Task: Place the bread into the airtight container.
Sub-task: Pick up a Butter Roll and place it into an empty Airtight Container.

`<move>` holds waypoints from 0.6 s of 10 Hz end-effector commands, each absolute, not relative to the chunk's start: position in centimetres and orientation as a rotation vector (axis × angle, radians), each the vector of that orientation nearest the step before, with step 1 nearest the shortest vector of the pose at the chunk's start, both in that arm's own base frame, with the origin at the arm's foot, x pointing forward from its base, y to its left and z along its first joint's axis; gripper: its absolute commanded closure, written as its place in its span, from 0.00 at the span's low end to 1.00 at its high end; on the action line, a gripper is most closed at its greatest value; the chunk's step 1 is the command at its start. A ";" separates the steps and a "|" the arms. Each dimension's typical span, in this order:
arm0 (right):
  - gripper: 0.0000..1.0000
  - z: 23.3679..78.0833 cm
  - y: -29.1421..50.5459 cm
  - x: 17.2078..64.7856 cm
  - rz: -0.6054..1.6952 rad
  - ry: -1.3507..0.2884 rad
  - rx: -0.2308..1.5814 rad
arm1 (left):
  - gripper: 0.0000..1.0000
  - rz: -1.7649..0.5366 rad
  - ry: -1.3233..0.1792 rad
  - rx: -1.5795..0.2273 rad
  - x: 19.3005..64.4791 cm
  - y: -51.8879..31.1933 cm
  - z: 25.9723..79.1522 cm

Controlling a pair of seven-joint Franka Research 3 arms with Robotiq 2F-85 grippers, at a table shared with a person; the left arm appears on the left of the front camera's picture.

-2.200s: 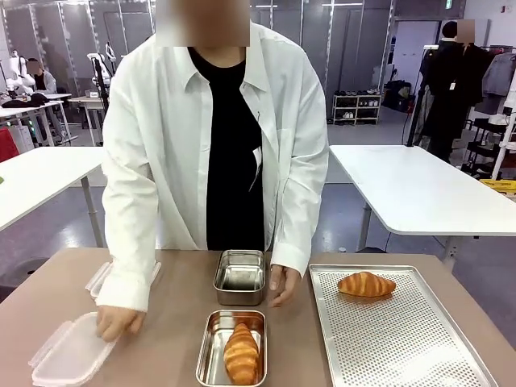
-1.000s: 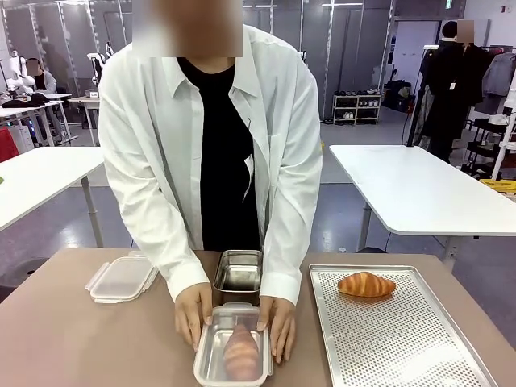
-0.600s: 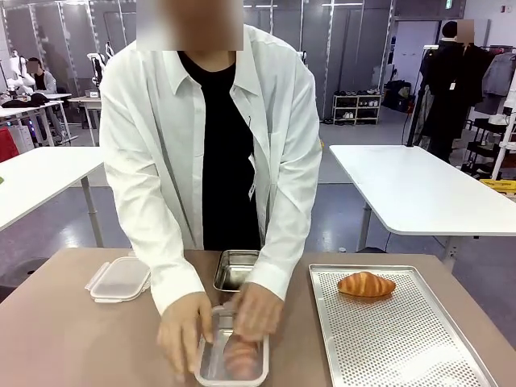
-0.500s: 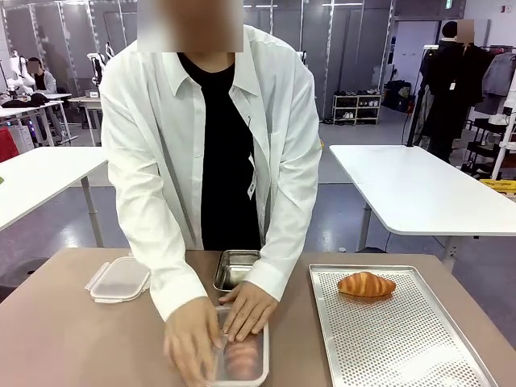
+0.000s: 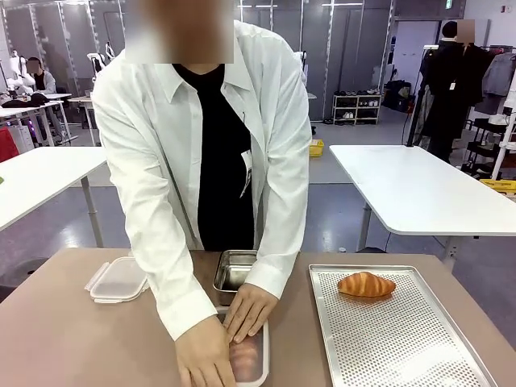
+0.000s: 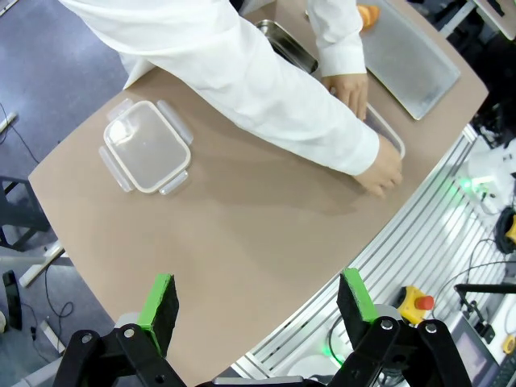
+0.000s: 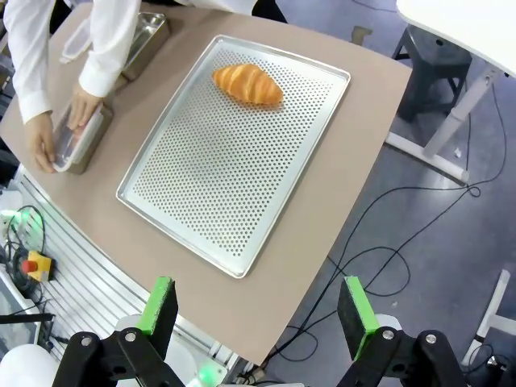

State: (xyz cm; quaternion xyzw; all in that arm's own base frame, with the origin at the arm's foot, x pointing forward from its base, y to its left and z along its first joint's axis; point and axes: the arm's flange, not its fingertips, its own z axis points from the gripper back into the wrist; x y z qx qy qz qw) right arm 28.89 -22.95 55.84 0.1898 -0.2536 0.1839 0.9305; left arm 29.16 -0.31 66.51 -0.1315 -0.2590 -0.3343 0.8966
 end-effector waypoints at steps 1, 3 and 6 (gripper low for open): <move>0.00 56.0 -23.0 29.1 0.379 -0.520 0.403 | 0.00 -0.713 -0.537 -0.276 29.2 -0.2 66.6; 0.00 56.0 -23.0 29.1 0.379 -0.520 0.403 | 0.00 -0.713 -0.537 -0.276 29.2 -0.2 66.6; 0.00 58.6 -19.4 30.2 0.527 -0.481 0.258 | 0.00 -0.713 -0.537 -0.276 29.2 -0.2 66.6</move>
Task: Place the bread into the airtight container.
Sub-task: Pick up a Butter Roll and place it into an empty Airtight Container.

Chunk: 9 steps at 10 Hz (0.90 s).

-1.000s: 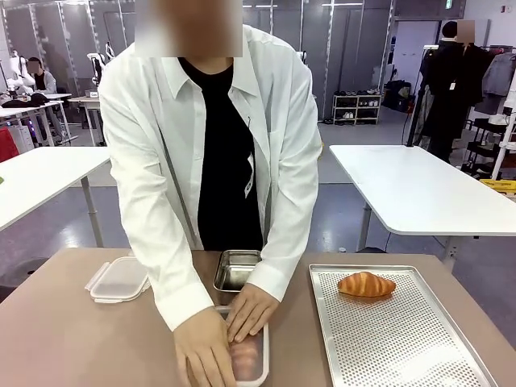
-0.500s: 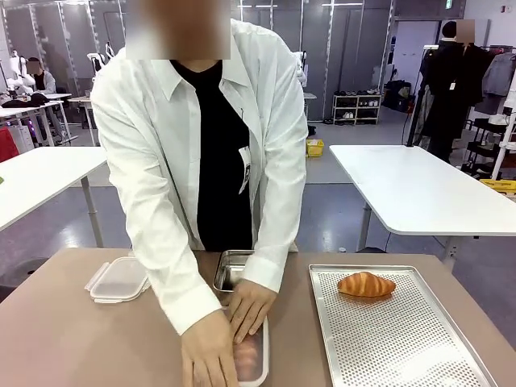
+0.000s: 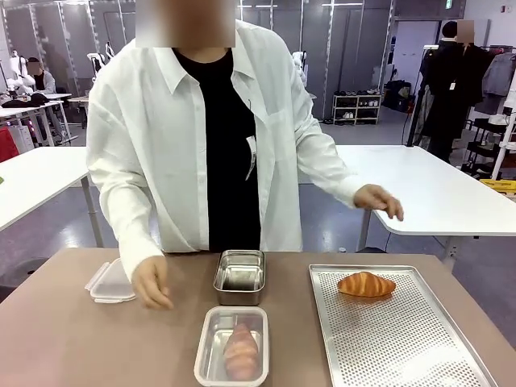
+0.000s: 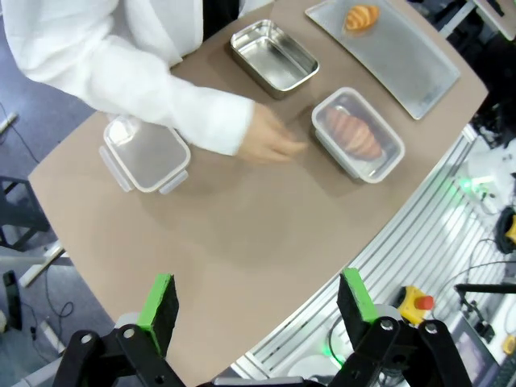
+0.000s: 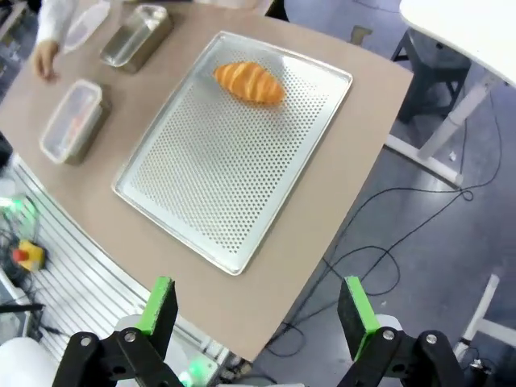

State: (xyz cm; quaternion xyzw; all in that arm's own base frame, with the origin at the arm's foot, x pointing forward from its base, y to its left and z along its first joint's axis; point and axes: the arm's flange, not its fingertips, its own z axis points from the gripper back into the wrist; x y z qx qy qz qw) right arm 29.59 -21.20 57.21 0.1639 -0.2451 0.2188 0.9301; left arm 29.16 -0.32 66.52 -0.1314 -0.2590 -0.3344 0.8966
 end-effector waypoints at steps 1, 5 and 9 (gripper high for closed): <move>0.00 59.5 -16.7 31.7 0.619 -0.432 0.190 | 0.00 -0.713 -0.537 -0.276 29.2 -0.2 66.6; 0.00 59.9 -7.4 36.2 0.986 -0.320 -0.044 | 0.00 -0.713 -0.537 -0.276 29.2 -0.2 66.6; 0.00 55.2 0.8 42.0 1.340 -0.274 -0.100 | 0.00 -0.713 -0.537 -0.276 29.2 -0.2 66.6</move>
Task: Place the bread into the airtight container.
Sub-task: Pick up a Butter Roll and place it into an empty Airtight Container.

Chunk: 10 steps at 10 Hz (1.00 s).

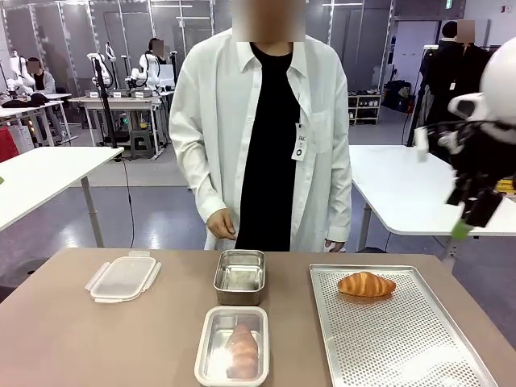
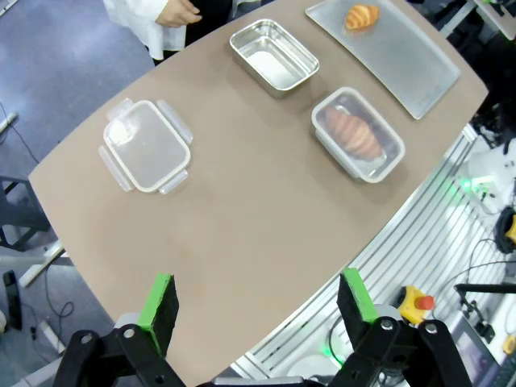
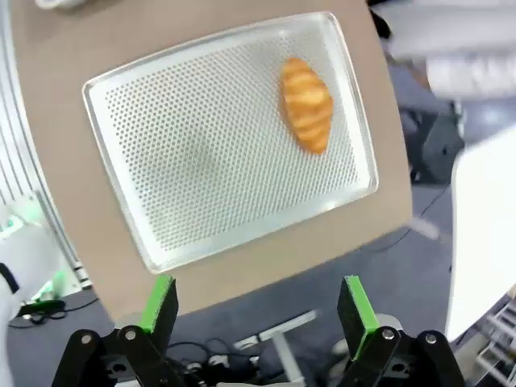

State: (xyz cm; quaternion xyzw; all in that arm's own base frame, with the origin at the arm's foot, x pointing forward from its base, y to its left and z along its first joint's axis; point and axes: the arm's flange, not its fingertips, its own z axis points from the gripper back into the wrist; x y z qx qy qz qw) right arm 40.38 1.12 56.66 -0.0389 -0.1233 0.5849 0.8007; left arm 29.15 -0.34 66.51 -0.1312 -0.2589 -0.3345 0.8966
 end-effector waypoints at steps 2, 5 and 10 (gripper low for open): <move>0.00 51.3 3.8 44.9 1.463 -0.237 -0.074 | 0.00 -0.713 -0.537 -0.276 29.2 -0.2 66.6; 0.00 47.2 5.5 47.5 1.513 -0.160 -0.082 | 0.00 -0.713 -0.537 -0.276 29.2 -0.2 66.6; 0.00 46.0 5.9 47.2 1.500 -0.141 -0.064 | 0.00 -0.713 -0.537 -0.276 29.2 -0.2 66.6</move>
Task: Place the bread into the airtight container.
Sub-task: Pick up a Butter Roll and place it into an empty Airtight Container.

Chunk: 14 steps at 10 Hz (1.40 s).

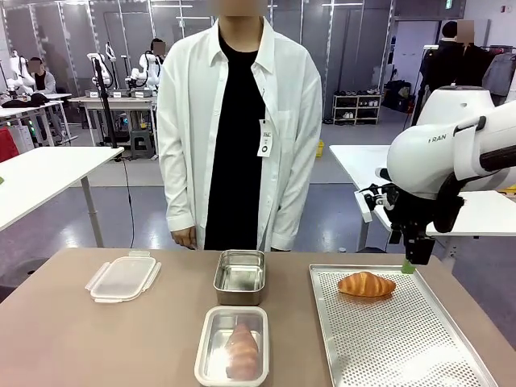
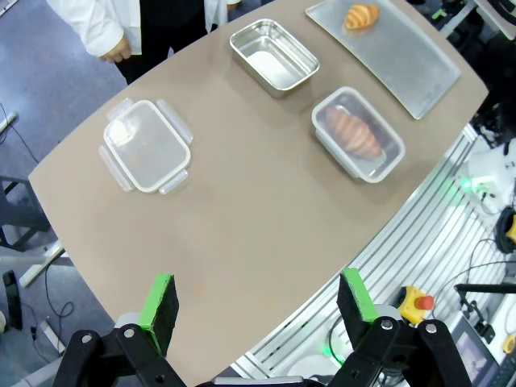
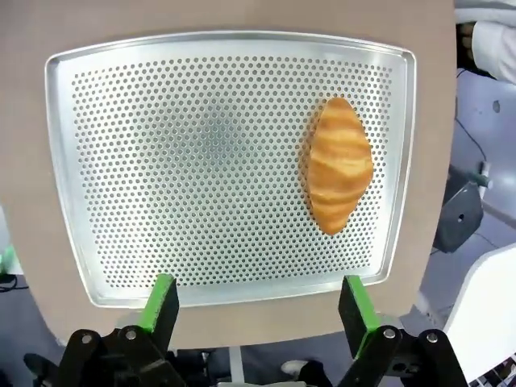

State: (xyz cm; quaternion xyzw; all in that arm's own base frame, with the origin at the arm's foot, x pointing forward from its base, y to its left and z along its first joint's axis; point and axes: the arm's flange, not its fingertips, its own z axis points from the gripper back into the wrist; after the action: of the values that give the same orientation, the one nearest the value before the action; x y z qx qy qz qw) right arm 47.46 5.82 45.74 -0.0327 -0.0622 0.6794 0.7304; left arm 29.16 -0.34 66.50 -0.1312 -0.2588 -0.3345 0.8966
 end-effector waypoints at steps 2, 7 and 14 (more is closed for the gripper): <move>0.00 46.0 5.9 47.2 1.500 -0.141 -0.064 | 0.00 -0.713 -0.537 -0.276 29.2 -0.2 66.6; 0.00 42.0 7.5 51.9 1.536 -0.135 -0.046 | 0.00 -0.713 -0.537 -0.276 29.2 -0.2 66.6; 0.00 36.8 8.7 59.6 1.472 -0.071 -0.029 | 0.00 -0.713 -0.537 -0.276 29.2 -0.2 66.6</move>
State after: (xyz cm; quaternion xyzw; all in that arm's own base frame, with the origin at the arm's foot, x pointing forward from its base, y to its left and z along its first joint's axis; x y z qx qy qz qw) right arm 58.46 8.60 37.13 -0.0125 -0.0377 0.6820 0.7302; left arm 29.15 -0.34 66.51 -0.1312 -0.2588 -0.3345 0.8966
